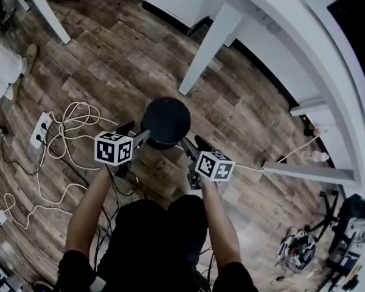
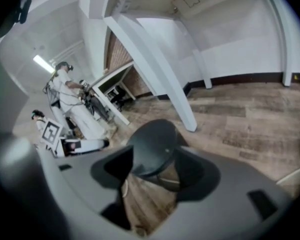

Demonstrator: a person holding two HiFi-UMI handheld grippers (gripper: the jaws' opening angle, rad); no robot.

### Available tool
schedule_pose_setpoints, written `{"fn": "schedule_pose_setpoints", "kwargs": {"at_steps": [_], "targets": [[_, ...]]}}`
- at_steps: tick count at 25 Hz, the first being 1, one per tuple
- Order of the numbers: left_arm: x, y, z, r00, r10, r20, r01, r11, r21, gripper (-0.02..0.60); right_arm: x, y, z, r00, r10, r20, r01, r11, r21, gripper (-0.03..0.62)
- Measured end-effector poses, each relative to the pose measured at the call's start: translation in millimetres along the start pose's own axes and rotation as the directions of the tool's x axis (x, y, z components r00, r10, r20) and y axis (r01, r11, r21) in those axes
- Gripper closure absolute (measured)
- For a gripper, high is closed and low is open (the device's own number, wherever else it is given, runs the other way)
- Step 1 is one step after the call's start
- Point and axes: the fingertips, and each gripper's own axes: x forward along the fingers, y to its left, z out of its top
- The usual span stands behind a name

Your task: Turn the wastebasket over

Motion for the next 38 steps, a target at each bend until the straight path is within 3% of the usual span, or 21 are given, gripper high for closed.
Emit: {"fn": "schedule_pose_setpoints", "kwargs": {"at_steps": [4, 9, 14, 17, 20, 32, 38], "targets": [[36, 23, 5, 0.999, 0.000, -0.037, -0.001, 0.999, -0.035, 0.273, 28, -23, 6, 1.000, -0.003, -0.031, 0.003, 1.000, 0.019, 0.336], [64, 43, 13, 0.995, 0.022, -0.098, -0.021, 1.000, 0.013, 0.273, 58, -43, 5, 0.992, -0.007, -0.128, 0.012, 0.999, 0.038, 0.330], [81, 45, -8, 0.972, -0.069, -0.223, 0.057, 0.997, -0.059, 0.269, 77, -52, -1, 0.977, 0.042, -0.208, -0.023, 0.995, 0.094, 0.327], [84, 41, -10, 0.966, -0.124, -0.226, 0.110, 0.991, -0.074, 0.270, 79, -48, -3, 0.969, 0.086, -0.232, -0.058, 0.990, 0.126, 0.329], [83, 34, -9, 0.964, -0.151, -0.217, 0.143, 0.988, -0.051, 0.328, 79, -46, -4, 0.967, 0.104, -0.233, -0.075, 0.989, 0.129, 0.332], [59, 23, -18, 0.982, -0.129, -0.135, 0.146, 0.981, 0.131, 0.350, 62, -29, -10, 0.976, 0.079, -0.202, -0.103, 0.989, -0.110, 0.355], [35, 14, -13, 0.998, -0.065, 0.003, 0.060, 0.945, 0.320, 0.359, 50, -10, -5, 0.989, 0.075, -0.127, -0.113, 0.936, -0.334, 0.367]]}}
